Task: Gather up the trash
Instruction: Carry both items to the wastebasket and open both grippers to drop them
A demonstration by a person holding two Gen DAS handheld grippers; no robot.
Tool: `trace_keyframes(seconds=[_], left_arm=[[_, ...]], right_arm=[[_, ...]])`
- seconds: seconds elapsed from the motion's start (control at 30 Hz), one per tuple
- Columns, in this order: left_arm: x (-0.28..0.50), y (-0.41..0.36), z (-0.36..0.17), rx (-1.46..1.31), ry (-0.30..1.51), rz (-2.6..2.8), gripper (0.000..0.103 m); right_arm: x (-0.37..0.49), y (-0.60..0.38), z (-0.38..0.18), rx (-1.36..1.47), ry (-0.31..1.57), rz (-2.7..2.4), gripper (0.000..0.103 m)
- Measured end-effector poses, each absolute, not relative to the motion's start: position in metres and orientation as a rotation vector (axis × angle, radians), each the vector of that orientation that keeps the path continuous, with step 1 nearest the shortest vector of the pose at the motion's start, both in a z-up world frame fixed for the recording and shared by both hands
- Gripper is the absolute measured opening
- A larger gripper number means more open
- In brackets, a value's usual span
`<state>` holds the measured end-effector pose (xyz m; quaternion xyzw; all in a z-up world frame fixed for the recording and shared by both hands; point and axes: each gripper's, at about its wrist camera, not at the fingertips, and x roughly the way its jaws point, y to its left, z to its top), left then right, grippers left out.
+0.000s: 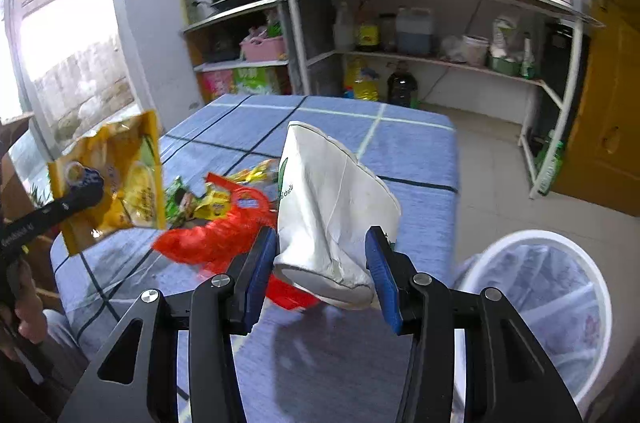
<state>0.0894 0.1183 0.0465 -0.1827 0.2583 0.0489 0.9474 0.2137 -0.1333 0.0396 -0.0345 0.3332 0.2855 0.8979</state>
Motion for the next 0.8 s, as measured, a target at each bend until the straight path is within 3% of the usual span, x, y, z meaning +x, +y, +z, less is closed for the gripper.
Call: trace_keyframes(seconds=[0.3,0.8], left_arm=[[0.128,0.053,0.06,-0.345,0.534,-0.084,0.003],[0.212,-0.11,0.008,-0.233,0.724,-0.397,0.004]], right_arm=[[0.211,-0.207,0.035,-0.019,0.699,0.427,0.047],[0.224,-0.307,-0.019,0.067,0.821,0.222,0.048]])
